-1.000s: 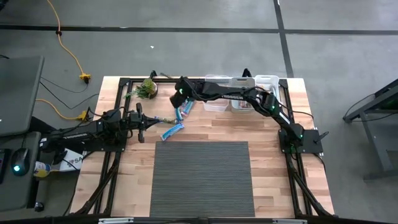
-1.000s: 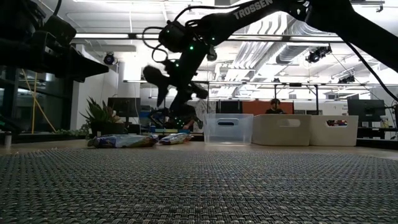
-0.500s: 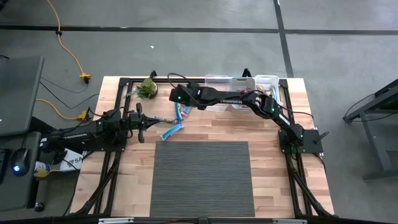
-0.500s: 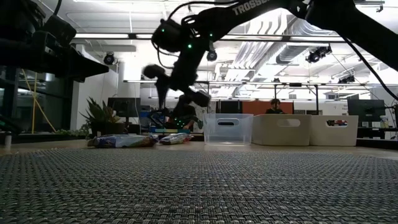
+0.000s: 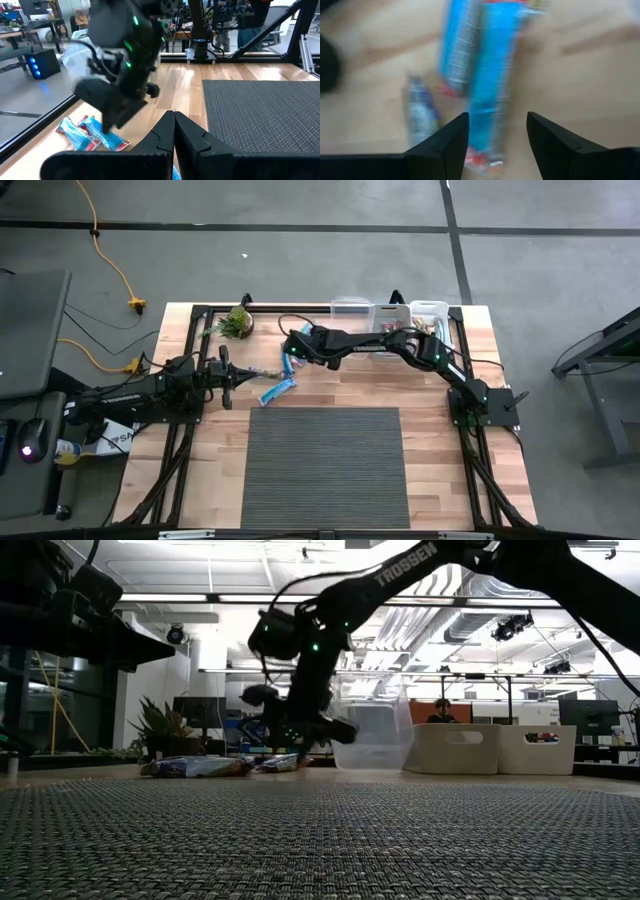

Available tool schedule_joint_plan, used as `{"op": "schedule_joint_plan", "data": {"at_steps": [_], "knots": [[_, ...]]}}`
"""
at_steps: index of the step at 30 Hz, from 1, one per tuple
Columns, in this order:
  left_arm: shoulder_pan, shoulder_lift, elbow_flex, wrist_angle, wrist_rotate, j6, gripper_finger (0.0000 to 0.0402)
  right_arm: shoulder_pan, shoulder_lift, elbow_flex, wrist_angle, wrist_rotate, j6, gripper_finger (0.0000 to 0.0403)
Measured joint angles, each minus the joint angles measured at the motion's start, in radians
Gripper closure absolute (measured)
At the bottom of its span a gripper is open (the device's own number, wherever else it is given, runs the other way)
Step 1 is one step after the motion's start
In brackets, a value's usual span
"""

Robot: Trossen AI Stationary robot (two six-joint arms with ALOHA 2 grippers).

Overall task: Pick and place Granola Bars by type
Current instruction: Adjust the transparent bin on the table

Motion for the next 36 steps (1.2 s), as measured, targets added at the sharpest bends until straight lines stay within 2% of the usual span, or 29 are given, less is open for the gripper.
{"op": "schedule_joint_plan", "data": {"at_steps": [10,20,36], "knots": [[0.0,0.0,0.0,0.0,0.0,0.0,0.04,-0.002,-0.006,0.005,0.073,-0.025,-0.025,0.0208],[0.0,0.0,0.0,0.0,0.0,0.0,0.04,0.011,-0.007,0.005,0.072,-0.04,-0.033,0.0208],[0.0,0.0,0.0,0.0,0.0,0.0,0.04,0.044,-0.011,0.166,-0.023,0.057,-0.236,0.0208]]}}
